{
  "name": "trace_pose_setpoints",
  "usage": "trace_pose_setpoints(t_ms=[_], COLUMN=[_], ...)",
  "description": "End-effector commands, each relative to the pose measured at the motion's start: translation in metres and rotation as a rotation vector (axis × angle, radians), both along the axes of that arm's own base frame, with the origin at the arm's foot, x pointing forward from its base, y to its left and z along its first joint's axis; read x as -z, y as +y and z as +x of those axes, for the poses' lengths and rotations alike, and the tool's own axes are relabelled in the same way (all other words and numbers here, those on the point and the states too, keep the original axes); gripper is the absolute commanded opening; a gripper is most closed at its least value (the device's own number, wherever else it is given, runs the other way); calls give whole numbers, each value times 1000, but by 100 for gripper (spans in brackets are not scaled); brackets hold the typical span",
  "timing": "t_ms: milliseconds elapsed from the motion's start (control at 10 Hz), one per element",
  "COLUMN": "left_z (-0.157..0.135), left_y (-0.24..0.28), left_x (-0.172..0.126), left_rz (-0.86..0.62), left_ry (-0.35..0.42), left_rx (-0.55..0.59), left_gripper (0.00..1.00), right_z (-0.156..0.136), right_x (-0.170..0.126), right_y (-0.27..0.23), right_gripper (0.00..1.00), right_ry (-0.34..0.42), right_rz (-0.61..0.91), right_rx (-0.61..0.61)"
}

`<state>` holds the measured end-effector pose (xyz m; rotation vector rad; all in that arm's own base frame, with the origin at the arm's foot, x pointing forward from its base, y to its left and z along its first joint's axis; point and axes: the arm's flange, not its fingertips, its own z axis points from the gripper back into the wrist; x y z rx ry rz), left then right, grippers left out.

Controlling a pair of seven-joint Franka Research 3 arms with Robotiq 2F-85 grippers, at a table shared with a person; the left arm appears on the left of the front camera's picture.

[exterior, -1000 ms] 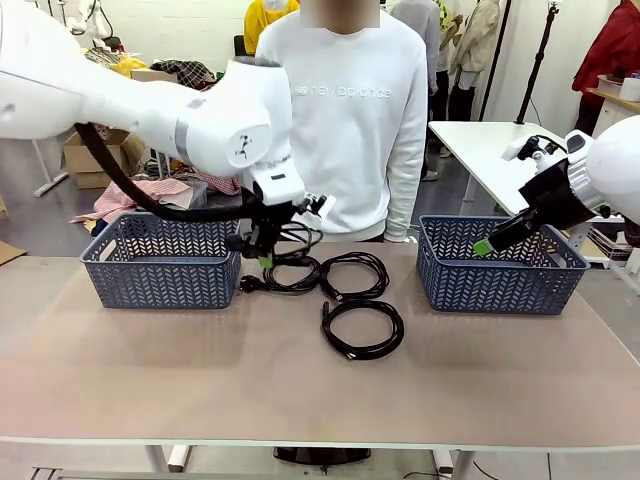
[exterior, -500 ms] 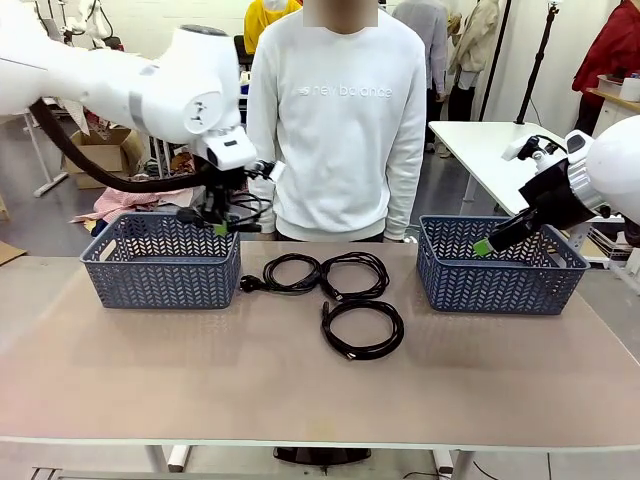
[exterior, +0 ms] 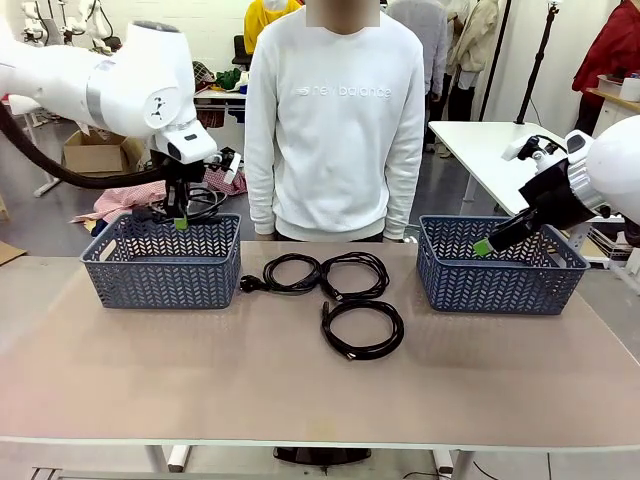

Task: Organize the cables according to human instructions.
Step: Pick up a bundle of cables and place it in the basket indicated by the human.

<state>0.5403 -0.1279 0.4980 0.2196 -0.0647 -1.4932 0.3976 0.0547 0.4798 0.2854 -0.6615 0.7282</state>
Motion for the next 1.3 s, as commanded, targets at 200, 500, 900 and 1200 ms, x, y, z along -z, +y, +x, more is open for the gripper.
trace_pose_setpoints(t_ms=[200, 500, 900, 1200], left_z=[1, 4, 7, 9], left_y=[13, 13, 13, 11], left_x=[28, 38, 43, 37], left_rz=[4, -7, -26, -45], left_ry=[-11, -25, -10, 6], left_rx=[-81, -99, -113, -124], left_gripper=[0, 0, 37, 73], right_z=[1, 1, 1, 1], right_x=[0, 0, 0, 0], right_y=[0, 0, 0, 0], right_gripper=[100, 100, 100, 100], right_ry=[0, 0, 0, 0], right_rz=[17, 17, 17, 17], right_rx=[0, 0, 0, 0])
